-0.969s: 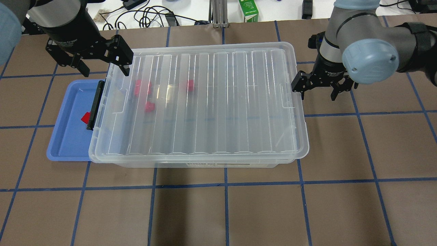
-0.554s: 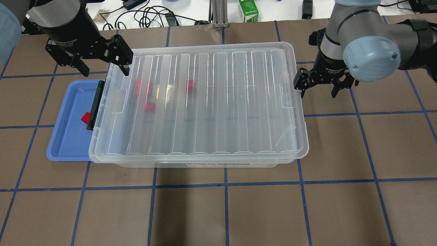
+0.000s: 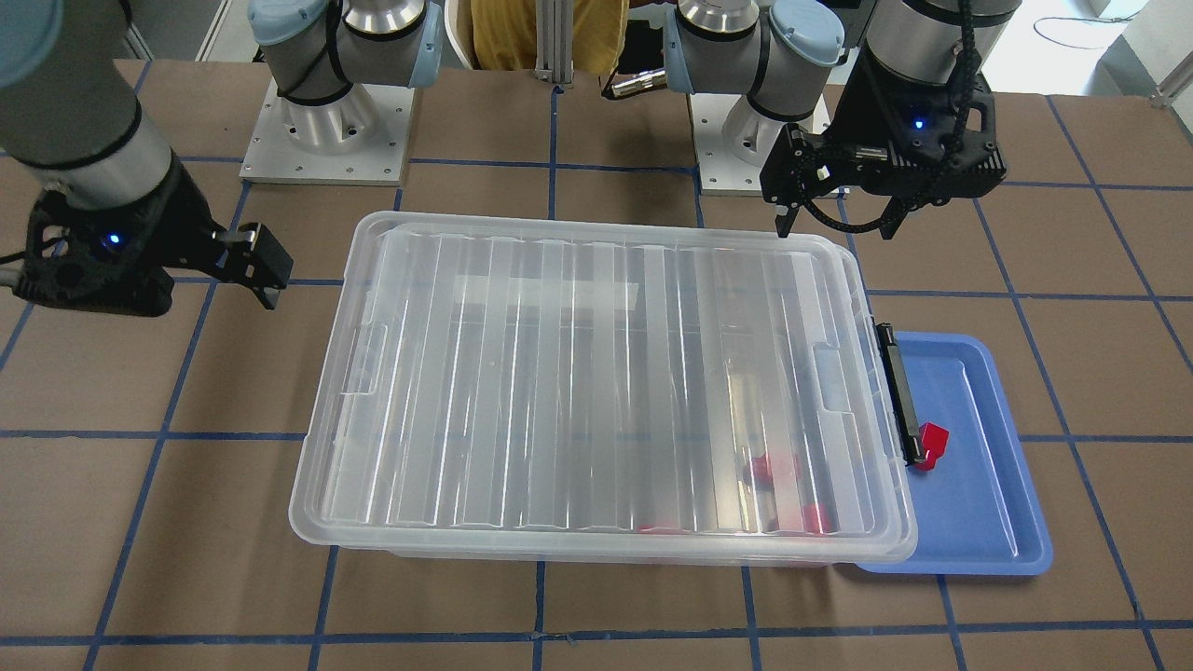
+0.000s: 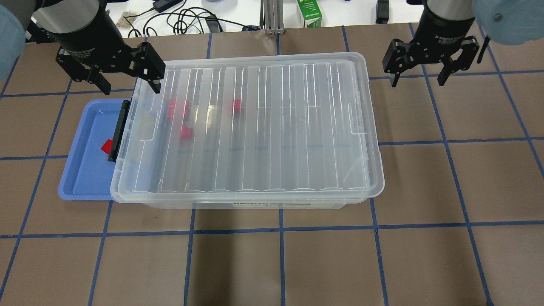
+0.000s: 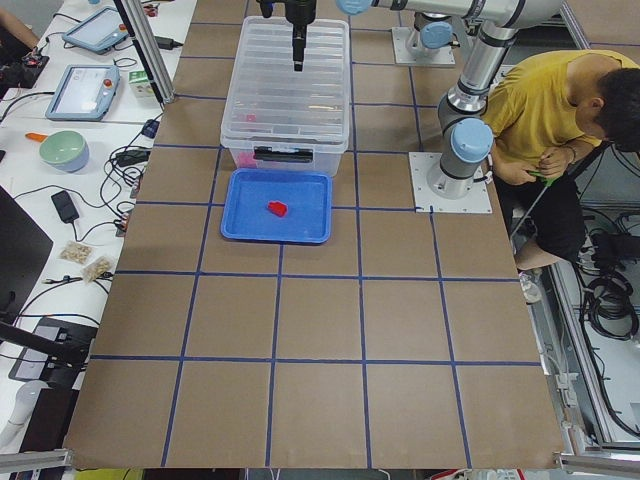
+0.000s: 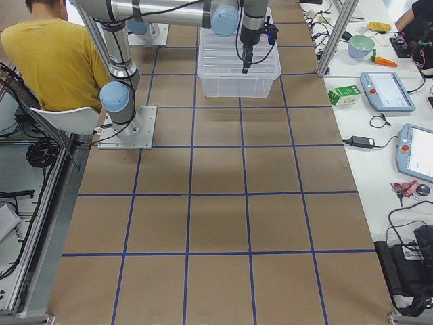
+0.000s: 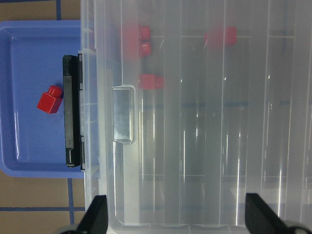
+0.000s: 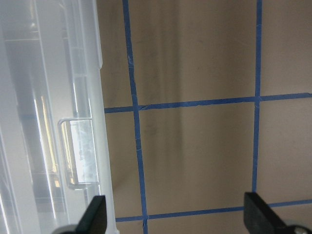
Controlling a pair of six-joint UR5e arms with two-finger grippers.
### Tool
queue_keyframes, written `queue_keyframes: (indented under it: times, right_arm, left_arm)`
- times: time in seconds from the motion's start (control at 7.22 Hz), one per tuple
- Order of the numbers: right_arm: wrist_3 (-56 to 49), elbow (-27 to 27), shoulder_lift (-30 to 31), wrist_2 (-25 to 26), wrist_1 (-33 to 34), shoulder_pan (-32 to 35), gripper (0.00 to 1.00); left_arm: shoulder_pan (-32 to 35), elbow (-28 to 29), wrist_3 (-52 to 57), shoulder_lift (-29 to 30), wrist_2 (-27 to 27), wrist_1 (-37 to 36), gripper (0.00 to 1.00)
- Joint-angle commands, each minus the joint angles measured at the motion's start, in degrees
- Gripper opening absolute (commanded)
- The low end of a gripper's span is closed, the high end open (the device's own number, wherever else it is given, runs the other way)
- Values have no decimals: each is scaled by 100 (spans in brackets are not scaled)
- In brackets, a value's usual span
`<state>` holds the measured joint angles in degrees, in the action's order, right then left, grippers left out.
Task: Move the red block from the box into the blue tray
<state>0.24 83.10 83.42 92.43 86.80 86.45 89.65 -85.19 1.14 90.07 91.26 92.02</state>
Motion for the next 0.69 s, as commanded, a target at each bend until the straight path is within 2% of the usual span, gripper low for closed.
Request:
queue_keyframes:
  times: [0.0,0.14,0.28,0.55]
  right_arm:
    - [64,-102,280,-58,-496,29,100]
    - [64,-93,437,-67,-550,64,100]
    - [64,-32,447,-371,-637,73,100]
    - [90,83,499,-375,-638,73,100]
  left_arm:
    - [0,-7,0,1,6,0,100]
    - [-26,28,0,10,15,0,100]
    - [-17,-6,0,2,24,8,100]
    - [-17,-15,18,2,24,-9,100]
